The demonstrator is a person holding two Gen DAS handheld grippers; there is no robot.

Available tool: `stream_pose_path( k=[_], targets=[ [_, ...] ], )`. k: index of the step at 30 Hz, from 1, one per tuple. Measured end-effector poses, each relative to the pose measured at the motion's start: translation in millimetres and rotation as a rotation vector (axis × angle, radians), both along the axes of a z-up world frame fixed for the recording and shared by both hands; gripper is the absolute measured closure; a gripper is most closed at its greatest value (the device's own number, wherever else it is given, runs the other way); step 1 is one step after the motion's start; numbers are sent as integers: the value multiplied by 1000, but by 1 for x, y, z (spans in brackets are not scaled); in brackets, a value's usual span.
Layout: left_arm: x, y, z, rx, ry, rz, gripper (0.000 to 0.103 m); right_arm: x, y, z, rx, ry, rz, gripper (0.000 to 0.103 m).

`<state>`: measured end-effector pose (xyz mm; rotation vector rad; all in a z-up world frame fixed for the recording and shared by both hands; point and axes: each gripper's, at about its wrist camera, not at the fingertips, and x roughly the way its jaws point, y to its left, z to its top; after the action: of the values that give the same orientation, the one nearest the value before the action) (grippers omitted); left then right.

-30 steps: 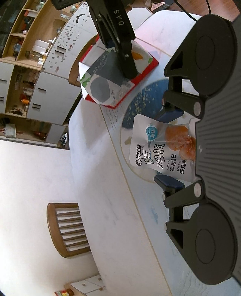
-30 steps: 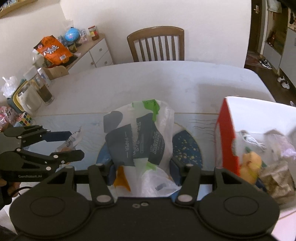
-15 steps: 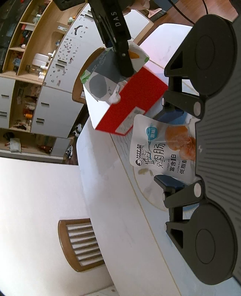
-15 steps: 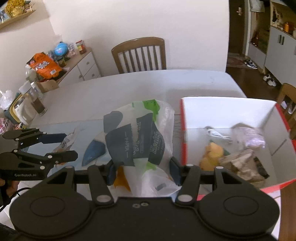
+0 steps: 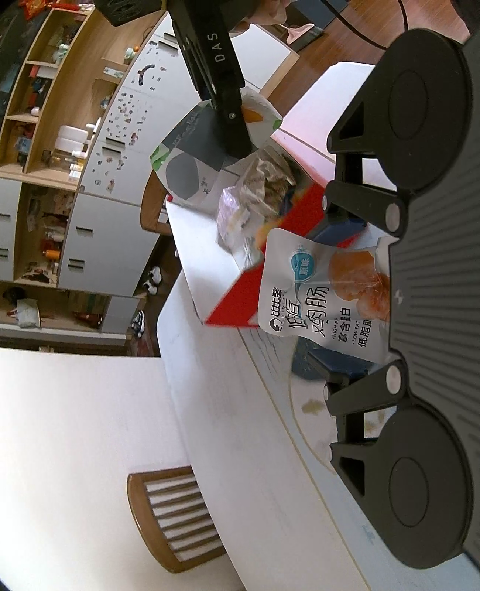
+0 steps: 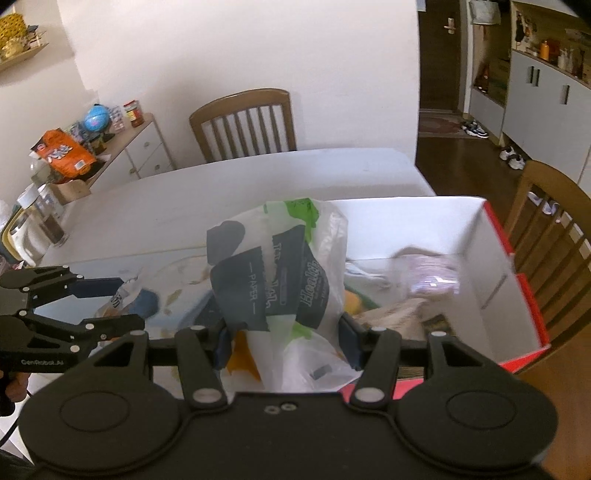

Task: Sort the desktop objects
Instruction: 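Carry the tissue pack and sausage packet with both tools over the box, then open the right tool to drop the tissue pack while the left tool drops the sausage packet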

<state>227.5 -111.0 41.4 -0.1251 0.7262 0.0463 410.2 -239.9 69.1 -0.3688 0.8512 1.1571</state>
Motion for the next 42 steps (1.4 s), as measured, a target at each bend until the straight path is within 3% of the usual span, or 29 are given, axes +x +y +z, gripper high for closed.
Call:
stream_pose_path(
  k=[12, 23, 42],
  targets=[
    [61, -55, 2, 25, -7, -62, 43, 62, -33, -2, -15, -27, -55, 47],
    [128, -78, -3, 71, 29, -85, 43, 103, -28, -21, -79, -46, -63, 47],
    [225, -90, -46, 192, 208, -152, 43, 130, -10, -66, -208, -34, -33, 45]
  ],
)
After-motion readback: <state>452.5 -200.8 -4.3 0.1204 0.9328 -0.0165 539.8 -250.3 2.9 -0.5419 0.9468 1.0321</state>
